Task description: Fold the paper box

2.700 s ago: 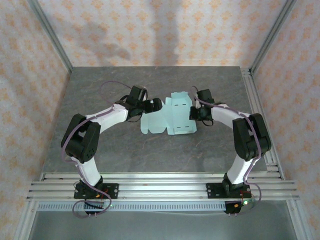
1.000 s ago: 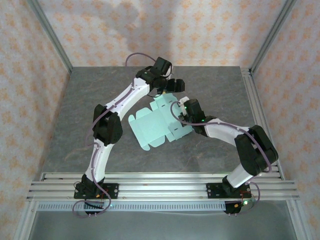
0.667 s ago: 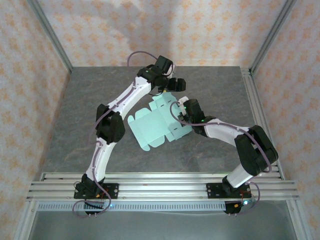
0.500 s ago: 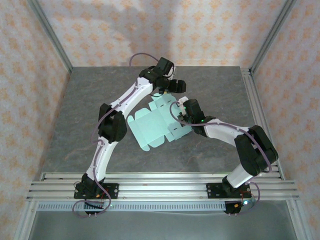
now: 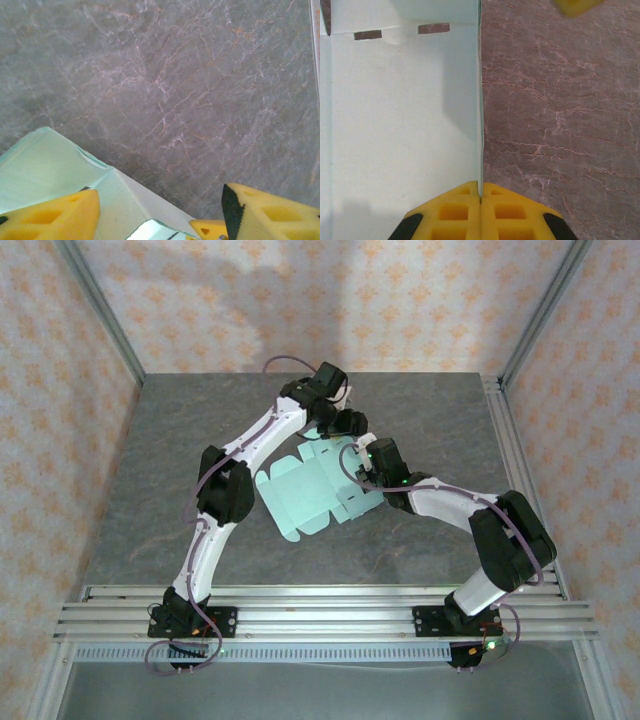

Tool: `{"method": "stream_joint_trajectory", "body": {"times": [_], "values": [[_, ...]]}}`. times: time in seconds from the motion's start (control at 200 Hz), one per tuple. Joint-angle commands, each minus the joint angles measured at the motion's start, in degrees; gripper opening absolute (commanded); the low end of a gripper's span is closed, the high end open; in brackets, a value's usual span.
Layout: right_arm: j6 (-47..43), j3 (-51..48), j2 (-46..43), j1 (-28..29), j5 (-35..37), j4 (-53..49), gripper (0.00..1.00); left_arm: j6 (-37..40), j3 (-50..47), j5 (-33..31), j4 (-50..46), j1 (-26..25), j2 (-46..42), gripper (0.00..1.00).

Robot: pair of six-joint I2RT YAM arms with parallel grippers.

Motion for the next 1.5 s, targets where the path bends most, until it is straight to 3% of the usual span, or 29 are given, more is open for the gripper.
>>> {"method": "stream_joint_trajectory", "body": {"times": [0.0, 0.475, 0.576, 0.661, 0.736, 0.806, 0.916, 1.001, 1.206, 1.491], "values": [[-0.79, 1.89, -1.01, 0.30, 1.35, -0.29, 0.00, -0.27, -0.73, 3.04, -1.00, -0.52, -2.60, 0.62], [-0.94, 2.88, -0.32, 0.31, 1.11, -0.77, 0.00, -3.15, -1.52, 4.73, 0.05, -0.91, -2.38, 0.26], [-0.79, 3.01, -0.23, 0.33, 1.29, -0.94, 0.00, -2.99, -1.52, 4.31, -0.26, -0.91, -2.38, 0.27], [-0.42, 3.06, 0.00, 0.27, 1.39, -1.02, 0.00, -2.71, -1.66, 3.14, -0.55, -0.83, -2.62, 0.40], [-0.16, 2.97, 0.05, 0.28, 1.55, -0.84, 0.00, -3.01, -2.44, 2.69, 0.15, -0.70, -3.18, 0.43], [-0.02, 2.86, 0.07, 0.33, 1.63, -0.76, 0.00, -3.32, -2.71, 2.91, 0.67, -0.65, -3.47, 0.42], [-0.06, 2.97, -0.01, 0.27, 1.55, -1.03, 0.00, -3.55, -2.59, 3.14, 0.83, -0.65, -3.52, 0.27], [-0.01, 3.19, -0.04, 0.27, 1.53, -1.54, 0.00, -3.50, -2.66, 2.73, 0.58, -0.65, -3.59, 0.26], [0.26, 3.41, 0.04, 0.35, 2.58, -2.23, 0.00, -3.38, -4.87, -0.57, 1.58, -0.56, -5.78, 0.51], [3.75, 7.05, 3.06, 0.34, 6.36, -7.17, 0.00, -0.11, -14.12, -10.96, 5.61, -0.45, -15.50, 1.00]]}}
